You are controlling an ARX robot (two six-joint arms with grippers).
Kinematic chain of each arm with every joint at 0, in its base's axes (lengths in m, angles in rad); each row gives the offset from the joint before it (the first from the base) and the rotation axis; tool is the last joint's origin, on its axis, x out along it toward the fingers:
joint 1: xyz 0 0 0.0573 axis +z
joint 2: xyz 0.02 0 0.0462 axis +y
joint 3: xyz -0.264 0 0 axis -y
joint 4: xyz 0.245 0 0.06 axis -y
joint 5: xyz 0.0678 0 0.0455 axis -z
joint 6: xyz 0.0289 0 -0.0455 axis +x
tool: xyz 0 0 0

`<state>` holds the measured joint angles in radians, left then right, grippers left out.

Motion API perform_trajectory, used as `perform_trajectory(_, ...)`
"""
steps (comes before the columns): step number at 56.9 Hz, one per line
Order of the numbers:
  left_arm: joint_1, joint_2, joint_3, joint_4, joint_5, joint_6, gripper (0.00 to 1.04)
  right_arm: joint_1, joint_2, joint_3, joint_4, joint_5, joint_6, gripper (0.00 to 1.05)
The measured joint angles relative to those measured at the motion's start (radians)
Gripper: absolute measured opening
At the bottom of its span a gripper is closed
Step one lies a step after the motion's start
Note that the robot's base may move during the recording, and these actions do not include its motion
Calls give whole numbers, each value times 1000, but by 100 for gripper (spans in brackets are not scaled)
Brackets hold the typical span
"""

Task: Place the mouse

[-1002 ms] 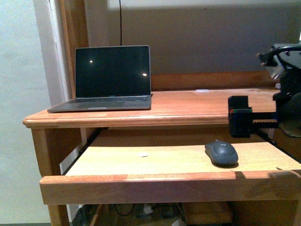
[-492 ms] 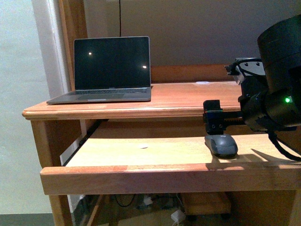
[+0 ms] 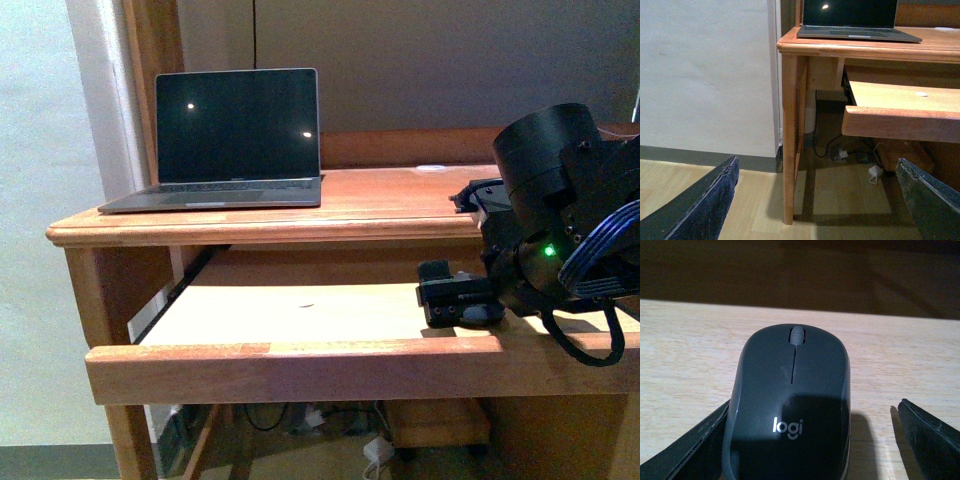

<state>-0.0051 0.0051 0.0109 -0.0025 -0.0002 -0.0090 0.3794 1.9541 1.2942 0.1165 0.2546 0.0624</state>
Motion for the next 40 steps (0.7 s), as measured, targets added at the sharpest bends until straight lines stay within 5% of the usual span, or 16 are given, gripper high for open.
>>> perform_trajectory(20, 0, 0, 0, 0, 0, 0, 97, 6, 29, 44, -31, 2, 39, 96)
perform_trajectory(35, 0, 0, 0, 0, 0, 0, 97, 9, 35, 52, -34, 3, 56, 60)
perform_trajectory(40, 0, 0, 0, 0, 0, 0, 97, 9, 35, 52, -34, 3, 57, 55)
